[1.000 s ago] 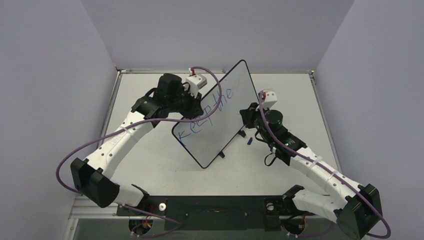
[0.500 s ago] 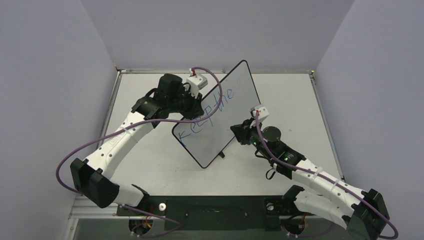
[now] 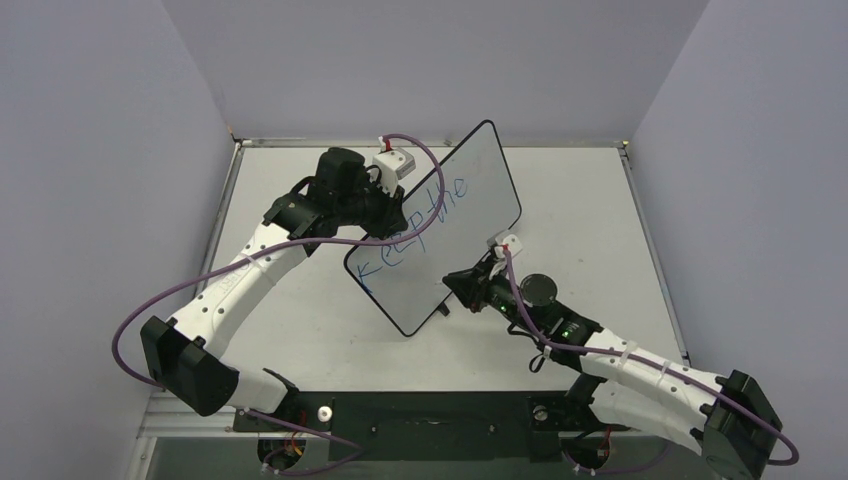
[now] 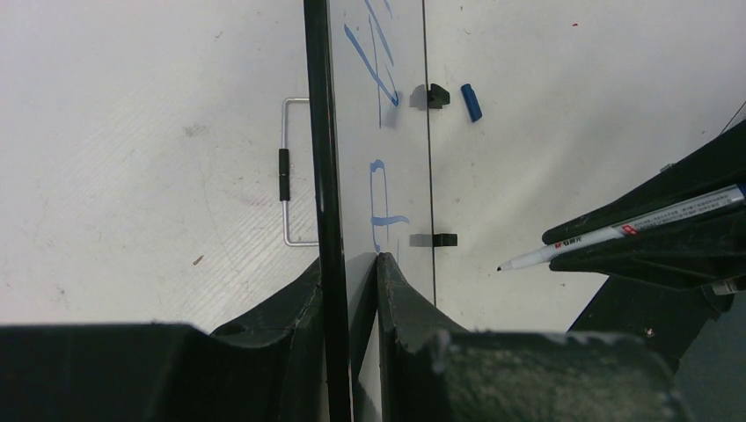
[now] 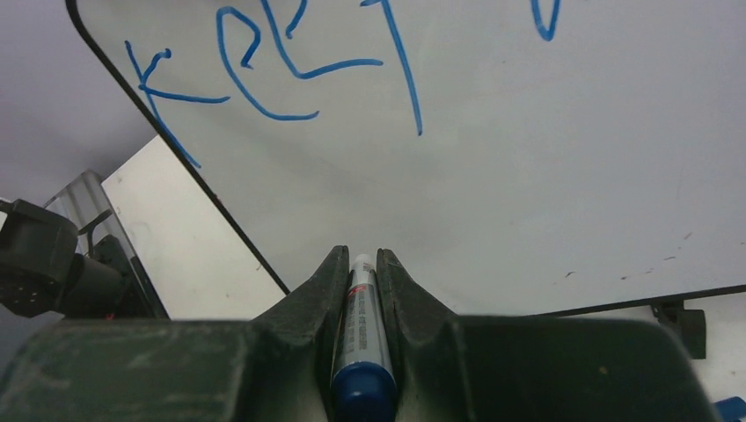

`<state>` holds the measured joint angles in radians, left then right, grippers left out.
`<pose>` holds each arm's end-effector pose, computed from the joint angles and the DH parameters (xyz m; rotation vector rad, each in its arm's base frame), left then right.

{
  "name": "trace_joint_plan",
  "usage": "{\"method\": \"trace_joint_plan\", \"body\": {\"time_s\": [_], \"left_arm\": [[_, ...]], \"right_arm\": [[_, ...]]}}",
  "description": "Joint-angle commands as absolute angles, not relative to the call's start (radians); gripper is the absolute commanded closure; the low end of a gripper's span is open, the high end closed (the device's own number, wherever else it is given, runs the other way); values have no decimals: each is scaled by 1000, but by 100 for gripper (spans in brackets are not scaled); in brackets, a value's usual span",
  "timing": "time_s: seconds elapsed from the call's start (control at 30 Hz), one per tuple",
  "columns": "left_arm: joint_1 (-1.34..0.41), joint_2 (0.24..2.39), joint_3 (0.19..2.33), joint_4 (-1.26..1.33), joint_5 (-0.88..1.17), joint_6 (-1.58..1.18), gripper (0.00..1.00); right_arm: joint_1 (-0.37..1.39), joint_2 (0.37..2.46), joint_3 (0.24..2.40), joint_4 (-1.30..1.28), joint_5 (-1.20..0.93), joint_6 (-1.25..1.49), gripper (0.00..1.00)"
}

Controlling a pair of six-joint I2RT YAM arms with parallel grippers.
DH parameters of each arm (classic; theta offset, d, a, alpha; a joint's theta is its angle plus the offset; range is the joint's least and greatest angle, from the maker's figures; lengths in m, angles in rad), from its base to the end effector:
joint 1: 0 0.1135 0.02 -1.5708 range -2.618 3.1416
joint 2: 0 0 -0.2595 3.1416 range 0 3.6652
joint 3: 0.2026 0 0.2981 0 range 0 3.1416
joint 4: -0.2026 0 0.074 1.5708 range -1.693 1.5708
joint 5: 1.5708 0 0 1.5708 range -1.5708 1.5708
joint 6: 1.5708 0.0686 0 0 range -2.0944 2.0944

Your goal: Write a sentence on the whiteboard

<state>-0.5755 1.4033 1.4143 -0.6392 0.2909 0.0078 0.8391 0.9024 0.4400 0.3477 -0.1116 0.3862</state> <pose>0.3090 -0.2239 0.3504 0.8025 2.0929 -0.6333 0.1871 0.2198 0.2243 -0.4880 1.7216 0.9978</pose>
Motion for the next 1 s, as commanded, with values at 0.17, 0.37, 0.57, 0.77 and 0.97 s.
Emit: {"method": "trace_joint_plan", "body": {"time_s": [0.17, 0.37, 0.57, 0.77, 0.97], "left_arm": [[-599, 1451, 1404, -590, 224, 70, 100], [-599, 1455, 1401, -586, 210, 66, 100], [-599, 1470, 1404, -589, 212, 62, 100], [-600, 1477, 1410, -590, 218, 55, 100], [-600, 1488, 1414, -591, 222, 54, 100]], "right_arm": [[930, 947, 435, 483, -94, 383, 100], [975, 969, 437, 508, -78, 352, 100], [993, 990, 440, 530, -83, 336, 100], [998, 1003, 443, 529, -78, 325, 100], [1003, 1014, 448, 518, -50, 311, 100]]}}
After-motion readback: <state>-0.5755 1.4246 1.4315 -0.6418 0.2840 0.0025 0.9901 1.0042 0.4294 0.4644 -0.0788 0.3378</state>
